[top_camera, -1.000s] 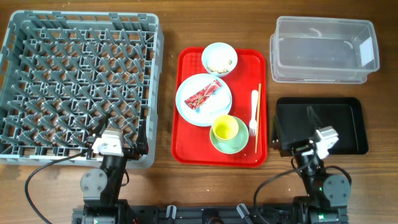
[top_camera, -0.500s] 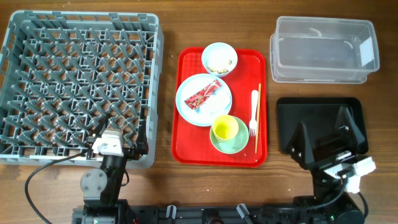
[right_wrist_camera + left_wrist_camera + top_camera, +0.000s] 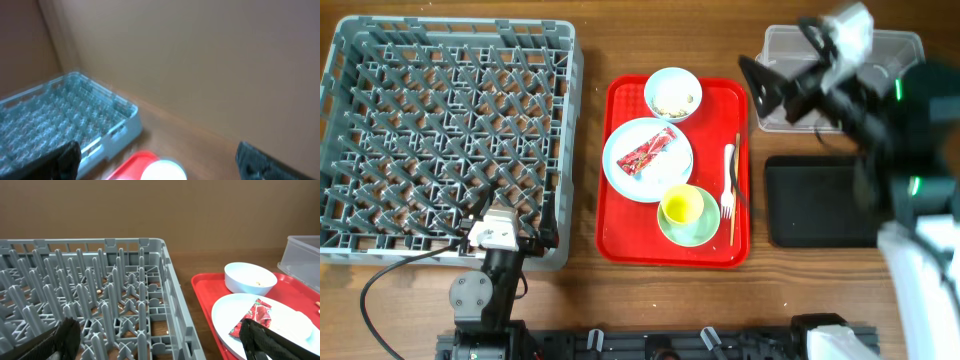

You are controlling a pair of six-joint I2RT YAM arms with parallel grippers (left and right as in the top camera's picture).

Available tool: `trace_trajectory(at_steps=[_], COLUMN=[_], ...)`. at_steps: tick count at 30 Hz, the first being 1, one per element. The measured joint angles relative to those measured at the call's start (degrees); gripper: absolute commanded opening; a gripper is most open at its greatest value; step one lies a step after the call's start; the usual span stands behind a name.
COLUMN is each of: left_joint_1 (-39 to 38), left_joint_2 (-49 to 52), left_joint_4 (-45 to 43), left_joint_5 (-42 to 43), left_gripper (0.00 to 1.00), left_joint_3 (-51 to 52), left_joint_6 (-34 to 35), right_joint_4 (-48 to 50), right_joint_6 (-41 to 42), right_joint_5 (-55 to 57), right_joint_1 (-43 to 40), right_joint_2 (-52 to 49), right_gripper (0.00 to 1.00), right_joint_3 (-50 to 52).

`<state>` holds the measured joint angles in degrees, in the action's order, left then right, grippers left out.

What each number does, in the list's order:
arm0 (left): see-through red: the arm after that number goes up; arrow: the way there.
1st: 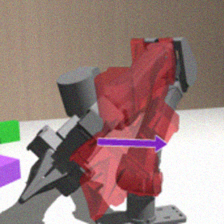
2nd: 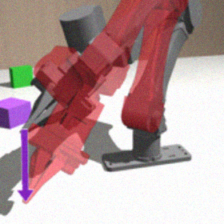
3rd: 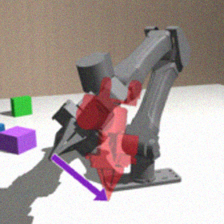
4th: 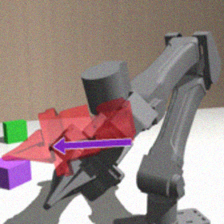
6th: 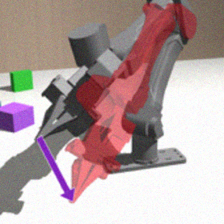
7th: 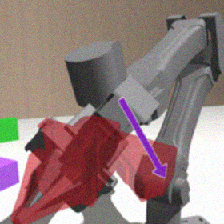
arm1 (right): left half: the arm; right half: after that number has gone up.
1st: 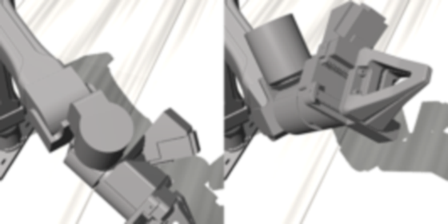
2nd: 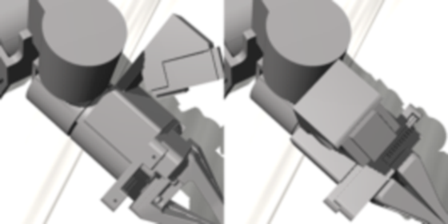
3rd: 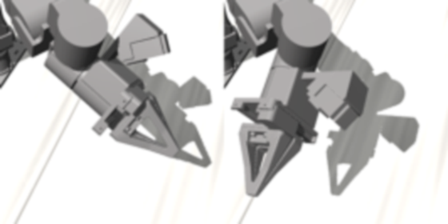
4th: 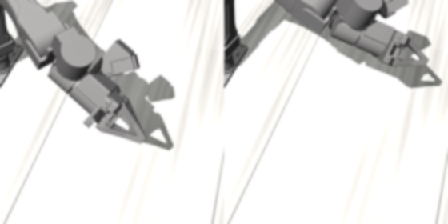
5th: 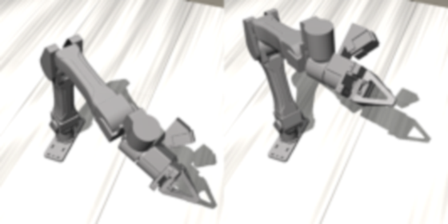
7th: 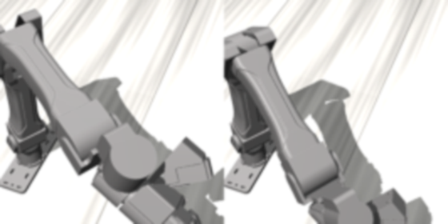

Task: Sort waste into correct bins and load items into the dishwasher rack
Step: 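Reach the right gripper to the white rice bowl and grasp its rim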

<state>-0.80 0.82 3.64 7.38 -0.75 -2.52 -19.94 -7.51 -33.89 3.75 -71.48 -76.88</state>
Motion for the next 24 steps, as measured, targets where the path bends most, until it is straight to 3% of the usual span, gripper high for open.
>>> trace_trajectory(at_steps=[3,6,14,16,19,24], left_joint_1=[0.0,0.0,0.0,0.0,0.0,0.0], left_joint_2=[0.0,0.0,0.0,0.0,0.0,0.0], left_joint_4=[0.0,0.0,0.0,0.0,0.0,0.0], left_joint_5=[0.0,0.0,0.0,0.0,0.0,0.0], left_gripper=[1.00,1.00,1.00,1.00,1.00,1.00], left_joint_3=[0.0,0.0,0.0,0.0,0.0,0.0], left_joint_6=[0.0,0.0,0.0,0.0,0.0,0.0], right_joint_4=[-18.4,-26.8,-19.9,-17.1,-16.5,-15.5], right_joint_6=[-5.9,-9.4,-7.6,-4.0,0.0,6.9], right_joint_5=[1.0,2.3,-6.4,-5.4,2.2,28.0], right_joint_1=[3.7,7.4,11.9,12.7,15.2,24.0], right_joint_2=[-14.1,-23.6,-37.3,-40.6,-45.8,-54.1], right_gripper=[1.00,1.00,1.00,0.85,0.72,0.60], right_joint_3=[-20.3,-32.5,-35.1,-35.3,-35.4,-35.4])
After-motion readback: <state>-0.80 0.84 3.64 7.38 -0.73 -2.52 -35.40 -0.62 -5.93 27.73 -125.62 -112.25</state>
